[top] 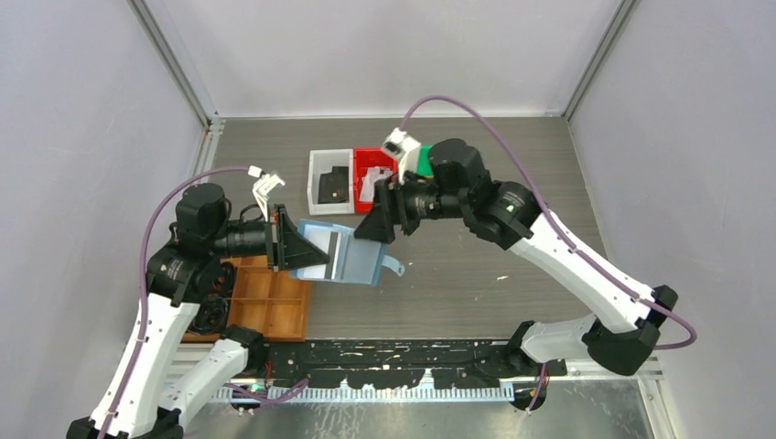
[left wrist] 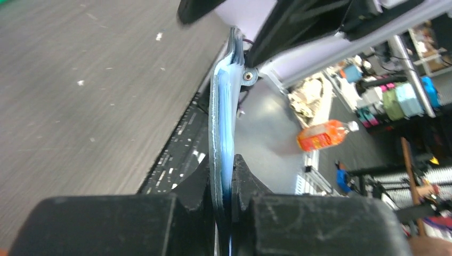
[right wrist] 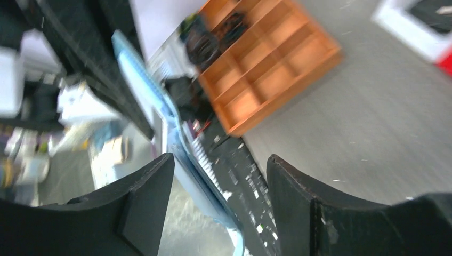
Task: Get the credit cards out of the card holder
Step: Remove the credit card from the card holder.
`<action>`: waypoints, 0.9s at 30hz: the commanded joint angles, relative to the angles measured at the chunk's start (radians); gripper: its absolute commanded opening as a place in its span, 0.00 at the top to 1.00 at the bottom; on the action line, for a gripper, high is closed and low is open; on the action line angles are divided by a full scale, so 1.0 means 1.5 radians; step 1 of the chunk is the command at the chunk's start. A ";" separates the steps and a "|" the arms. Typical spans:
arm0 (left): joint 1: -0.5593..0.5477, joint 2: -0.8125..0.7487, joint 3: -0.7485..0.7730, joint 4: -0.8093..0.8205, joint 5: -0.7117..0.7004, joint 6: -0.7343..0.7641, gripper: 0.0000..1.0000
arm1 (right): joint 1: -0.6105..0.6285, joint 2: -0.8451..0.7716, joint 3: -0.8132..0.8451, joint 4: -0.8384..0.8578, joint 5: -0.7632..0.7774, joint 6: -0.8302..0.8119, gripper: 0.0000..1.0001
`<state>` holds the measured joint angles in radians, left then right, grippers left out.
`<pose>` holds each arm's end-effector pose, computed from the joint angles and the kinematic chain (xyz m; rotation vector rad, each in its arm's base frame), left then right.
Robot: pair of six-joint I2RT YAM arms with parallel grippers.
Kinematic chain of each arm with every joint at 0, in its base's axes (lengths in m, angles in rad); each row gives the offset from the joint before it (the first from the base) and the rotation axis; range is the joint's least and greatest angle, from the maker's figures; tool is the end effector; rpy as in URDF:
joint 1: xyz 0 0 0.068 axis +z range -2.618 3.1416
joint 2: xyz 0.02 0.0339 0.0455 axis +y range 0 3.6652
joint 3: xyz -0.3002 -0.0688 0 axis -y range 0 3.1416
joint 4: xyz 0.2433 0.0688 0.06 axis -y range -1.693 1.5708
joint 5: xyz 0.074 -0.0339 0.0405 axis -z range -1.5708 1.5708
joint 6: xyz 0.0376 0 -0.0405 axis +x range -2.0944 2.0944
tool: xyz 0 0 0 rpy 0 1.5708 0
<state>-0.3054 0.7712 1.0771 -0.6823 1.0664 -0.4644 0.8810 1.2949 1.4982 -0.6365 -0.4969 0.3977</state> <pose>0.0897 -0.0628 0.4193 0.6089 1.9534 -1.5236 0.1526 0.2132 0.4653 -0.8621 2.0254 1.2712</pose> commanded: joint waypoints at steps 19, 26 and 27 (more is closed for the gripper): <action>0.001 -0.008 0.024 0.039 -0.134 -0.040 1.00 | 0.026 -0.071 -0.197 0.419 0.014 0.381 0.51; 0.001 -0.008 0.025 0.049 -0.112 -0.055 1.00 | 0.037 -0.054 -0.227 0.459 0.029 0.391 0.52; 0.001 -0.010 0.025 0.054 -0.103 -0.061 1.00 | 0.038 -0.053 -0.230 0.459 0.034 0.391 0.52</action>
<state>-0.3054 0.7677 1.0771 -0.6880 0.8410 -0.5224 0.9287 1.2350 1.1614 -0.0681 -0.4553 0.9638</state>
